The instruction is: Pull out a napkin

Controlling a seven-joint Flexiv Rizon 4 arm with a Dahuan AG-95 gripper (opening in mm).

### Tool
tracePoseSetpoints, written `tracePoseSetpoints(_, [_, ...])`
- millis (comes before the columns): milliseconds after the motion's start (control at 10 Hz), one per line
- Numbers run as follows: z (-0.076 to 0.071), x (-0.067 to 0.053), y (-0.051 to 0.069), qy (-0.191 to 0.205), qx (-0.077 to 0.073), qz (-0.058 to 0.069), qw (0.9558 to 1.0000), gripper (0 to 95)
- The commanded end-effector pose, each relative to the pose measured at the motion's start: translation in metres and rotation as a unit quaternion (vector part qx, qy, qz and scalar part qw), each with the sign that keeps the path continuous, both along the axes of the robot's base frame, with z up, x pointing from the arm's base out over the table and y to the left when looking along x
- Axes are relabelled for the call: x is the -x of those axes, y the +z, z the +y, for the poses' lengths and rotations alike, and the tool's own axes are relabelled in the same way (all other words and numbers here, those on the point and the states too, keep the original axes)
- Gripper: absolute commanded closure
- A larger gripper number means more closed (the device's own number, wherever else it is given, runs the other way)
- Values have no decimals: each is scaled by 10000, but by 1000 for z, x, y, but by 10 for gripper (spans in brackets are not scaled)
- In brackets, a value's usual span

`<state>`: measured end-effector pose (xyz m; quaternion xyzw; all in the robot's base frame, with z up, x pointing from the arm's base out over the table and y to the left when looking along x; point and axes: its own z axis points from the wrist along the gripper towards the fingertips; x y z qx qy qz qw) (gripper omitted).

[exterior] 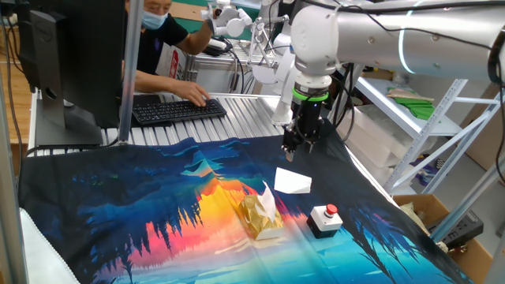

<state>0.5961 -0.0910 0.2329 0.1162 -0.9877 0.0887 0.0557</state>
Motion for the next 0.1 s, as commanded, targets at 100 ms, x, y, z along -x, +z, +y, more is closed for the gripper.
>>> tracePoseSetpoints(100, [1, -2, 1, -2, 28, 12, 10000, 380])
